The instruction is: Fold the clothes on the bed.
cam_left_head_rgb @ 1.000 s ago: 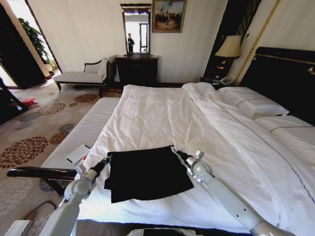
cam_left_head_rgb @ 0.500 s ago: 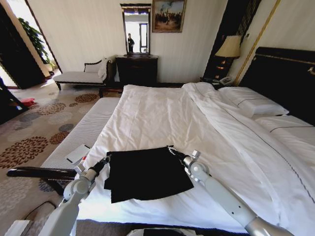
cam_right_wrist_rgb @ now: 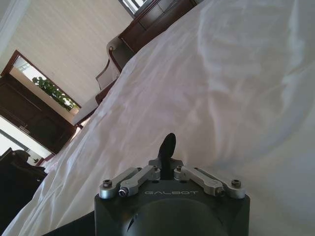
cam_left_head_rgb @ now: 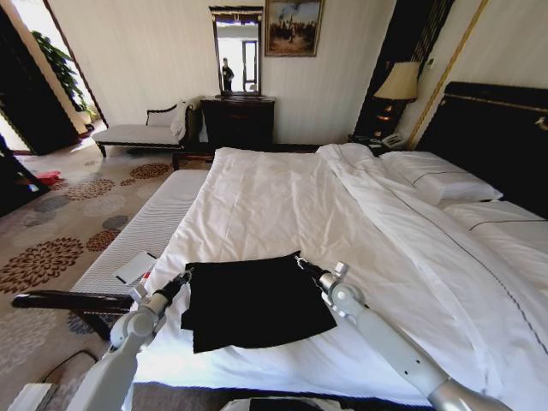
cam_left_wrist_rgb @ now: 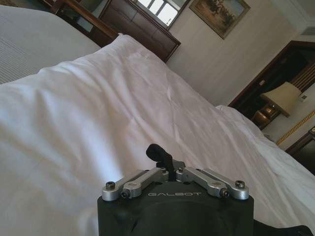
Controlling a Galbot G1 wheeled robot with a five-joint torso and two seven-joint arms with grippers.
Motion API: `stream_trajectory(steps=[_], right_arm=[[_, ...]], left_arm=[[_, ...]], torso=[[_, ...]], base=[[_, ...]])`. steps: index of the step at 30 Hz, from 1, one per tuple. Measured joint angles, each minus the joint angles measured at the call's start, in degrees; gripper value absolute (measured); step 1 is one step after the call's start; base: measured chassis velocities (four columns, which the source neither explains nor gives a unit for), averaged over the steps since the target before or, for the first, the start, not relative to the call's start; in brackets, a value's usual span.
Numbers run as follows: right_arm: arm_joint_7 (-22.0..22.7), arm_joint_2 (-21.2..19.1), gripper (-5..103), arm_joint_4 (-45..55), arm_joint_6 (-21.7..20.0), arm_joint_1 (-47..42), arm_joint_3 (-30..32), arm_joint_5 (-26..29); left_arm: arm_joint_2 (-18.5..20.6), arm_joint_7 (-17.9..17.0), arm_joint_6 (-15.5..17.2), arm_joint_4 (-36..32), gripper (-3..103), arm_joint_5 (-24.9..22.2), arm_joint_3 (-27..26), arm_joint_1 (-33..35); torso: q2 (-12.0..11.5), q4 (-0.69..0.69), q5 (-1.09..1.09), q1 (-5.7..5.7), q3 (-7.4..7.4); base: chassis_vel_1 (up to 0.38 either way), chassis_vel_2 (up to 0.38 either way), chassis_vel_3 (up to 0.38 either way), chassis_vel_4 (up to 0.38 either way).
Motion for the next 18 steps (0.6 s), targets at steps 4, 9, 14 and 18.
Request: stream_trajectory(steps=[4,9,14,18], right_arm=[[-1.4,0.3,1,-0.3,2.8,1.0,1.1,-1.2],[-3.2,0.2,1,1.3,6.7,3.3,3.3,1.2],[-5.8,-0.4,1,2.2,9.0,4.2,4.4,3.3],[-8.2,-0.4,1,2.4,10.4,3.5,4.8,3.7]], left_arm=[[0.2,-0.1,-0.3,-0.8,1,-0.2,-0.6,-0.8],[1.5,-0.3,-0.5,-3.1,1,-2.4,-2.0,-2.7],[2.1,-0.3,-1.0,-3.8,1,-4.6,-3.1,-4.2],[2.2,0.4,-1.9,-3.5,1,-5.1,-3.3,-4.7]], torso=[[0.0,0.00,0.00,0.00,0.00],[0.0,0.01,0.00,0.00,0.00],[0.0,0.00,0.00,0.00,0.00],[0.0,0.00,0.00,0.00,0.00]], base=[[0.000,0.000,0.000,0.000],[0.000,0.000,0.000,0.000],[0.000,0.000,0.000,0.000],[0.000,0.000,0.000,0.000]])
